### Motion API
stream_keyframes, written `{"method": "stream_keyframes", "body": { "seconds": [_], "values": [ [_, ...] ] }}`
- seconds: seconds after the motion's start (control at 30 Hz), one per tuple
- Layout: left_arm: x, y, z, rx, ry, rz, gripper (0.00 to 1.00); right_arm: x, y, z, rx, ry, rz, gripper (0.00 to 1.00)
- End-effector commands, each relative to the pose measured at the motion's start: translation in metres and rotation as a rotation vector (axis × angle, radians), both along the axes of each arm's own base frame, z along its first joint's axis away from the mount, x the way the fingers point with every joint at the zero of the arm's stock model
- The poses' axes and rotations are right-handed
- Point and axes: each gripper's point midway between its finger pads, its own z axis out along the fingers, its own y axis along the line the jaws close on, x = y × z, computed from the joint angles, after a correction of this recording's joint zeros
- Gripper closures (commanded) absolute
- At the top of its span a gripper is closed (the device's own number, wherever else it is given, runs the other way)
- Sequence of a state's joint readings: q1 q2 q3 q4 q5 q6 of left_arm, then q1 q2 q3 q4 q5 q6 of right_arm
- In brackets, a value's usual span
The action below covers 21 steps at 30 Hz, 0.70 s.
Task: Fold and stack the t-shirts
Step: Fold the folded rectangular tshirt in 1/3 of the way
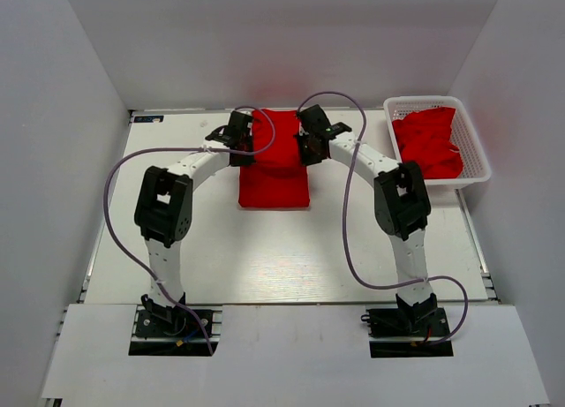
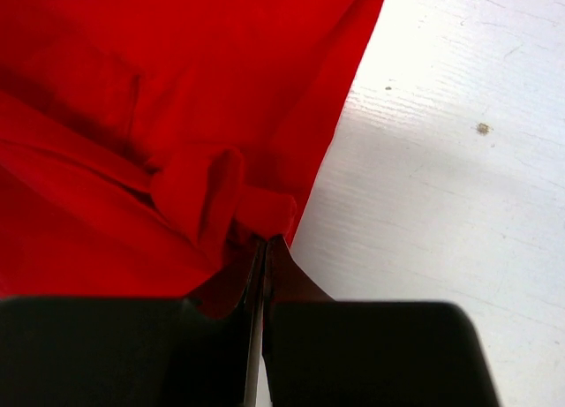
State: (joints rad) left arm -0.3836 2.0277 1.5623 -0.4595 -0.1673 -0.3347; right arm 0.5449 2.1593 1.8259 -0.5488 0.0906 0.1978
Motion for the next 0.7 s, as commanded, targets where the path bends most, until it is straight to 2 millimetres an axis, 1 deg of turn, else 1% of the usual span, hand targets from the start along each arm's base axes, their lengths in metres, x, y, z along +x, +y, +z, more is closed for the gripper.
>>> {"method": "stream_keyframes", "body": {
  "seconds": [0.0, 0.03, 0.07, 0.1, 0.13, 0.17, 0.2, 0.23, 0.27, 0.3, 0.33, 0.37, 0.4, 0.43, 0.47, 0.5, 0.53, 0.57, 0.6, 0.63, 0.67],
  "values": [
    [0.017, 0.0, 0.02, -0.016, -0.065, -0.002, 1.0, 0.014, 0.005, 0.008, 0.019, -0.031, 0.013, 1.0],
    [0.016, 0.002, 0.015, -0.002, -0.051, 0.005, 1.0, 0.018, 0.006, 0.011, 0.039, -0.039, 0.016, 1.0],
    [0.016, 0.004, 0.015, 0.001, -0.053, 0.02, 1.0, 0.019, 0.008, 0.007, 0.038, -0.031, 0.02, 0.98],
    [0.016, 0.003, 0.017, -0.007, -0.05, 0.03, 1.0, 0.023, 0.01, 0.015, 0.059, -0.04, 0.026, 0.94],
    [0.02, 0.009, 0.02, -0.004, -0.061, 0.045, 0.91, 0.023, 0.011, 0.014, 0.055, -0.04, 0.029, 0.85],
    [0.021, 0.008, 0.02, -0.002, -0.056, 0.046, 0.73, 0.025, 0.011, 0.013, 0.053, -0.04, 0.027, 0.8],
    [0.02, 0.009, 0.019, 0.001, -0.048, 0.045, 0.48, 0.028, 0.012, 0.021, 0.064, -0.051, 0.023, 0.74],
    [0.023, 0.008, 0.024, -0.004, -0.061, 0.046, 0.36, 0.026, 0.011, 0.021, 0.063, -0.043, 0.022, 0.54],
    [0.024, 0.007, 0.033, -0.009, -0.073, 0.046, 0.26, 0.026, 0.011, 0.027, 0.061, -0.053, 0.027, 0.43],
    [0.022, 0.01, 0.032, 0.002, -0.067, 0.053, 0.15, 0.025, 0.01, 0.032, 0.063, -0.059, 0.029, 0.2],
    [0.023, 0.013, 0.045, 0.001, -0.094, 0.074, 0.1, 0.023, 0.009, 0.04, 0.064, -0.072, 0.035, 0.1],
    [0.023, 0.015, 0.052, 0.005, -0.103, 0.08, 0.05, 0.024, 0.009, 0.044, 0.068, -0.081, 0.035, 0.1],
    [0.02, 0.018, 0.055, 0.009, -0.096, 0.093, 0.0, 0.021, 0.007, 0.056, 0.075, -0.098, 0.038, 0.1],
    [0.018, 0.02, 0.059, 0.016, -0.101, 0.1, 0.0, 0.017, 0.003, 0.053, 0.067, -0.089, 0.032, 0.1],
    [0.015, 0.021, 0.073, 0.008, -0.119, 0.101, 0.0, 0.015, 0.002, 0.054, 0.064, -0.092, 0.031, 0.1],
    [0.01, 0.024, 0.073, 0.01, -0.112, 0.115, 0.0, 0.012, 0.002, 0.074, 0.08, -0.128, 0.034, 0.1],
    [0.006, 0.026, 0.078, 0.001, -0.117, 0.122, 0.0, 0.003, -0.005, 0.061, 0.066, -0.097, 0.029, 0.1],
    [-0.003, 0.029, 0.071, 0.003, -0.097, 0.13, 0.0, 0.002, -0.002, 0.066, 0.079, -0.119, 0.038, 0.1],
    [-0.01, 0.031, 0.085, -0.008, -0.12, 0.13, 0.0, -0.008, -0.006, 0.065, 0.077, -0.111, 0.05, 0.1],
    [-0.023, 0.036, 0.076, -0.007, -0.095, 0.141, 0.0, -0.021, -0.005, 0.063, 0.095, -0.097, 0.075, 0.1],
    [-0.031, 0.038, 0.076, -0.012, -0.09, 0.147, 0.0, -0.018, -0.004, 0.077, 0.122, -0.145, 0.074, 0.1]
  ]
}}
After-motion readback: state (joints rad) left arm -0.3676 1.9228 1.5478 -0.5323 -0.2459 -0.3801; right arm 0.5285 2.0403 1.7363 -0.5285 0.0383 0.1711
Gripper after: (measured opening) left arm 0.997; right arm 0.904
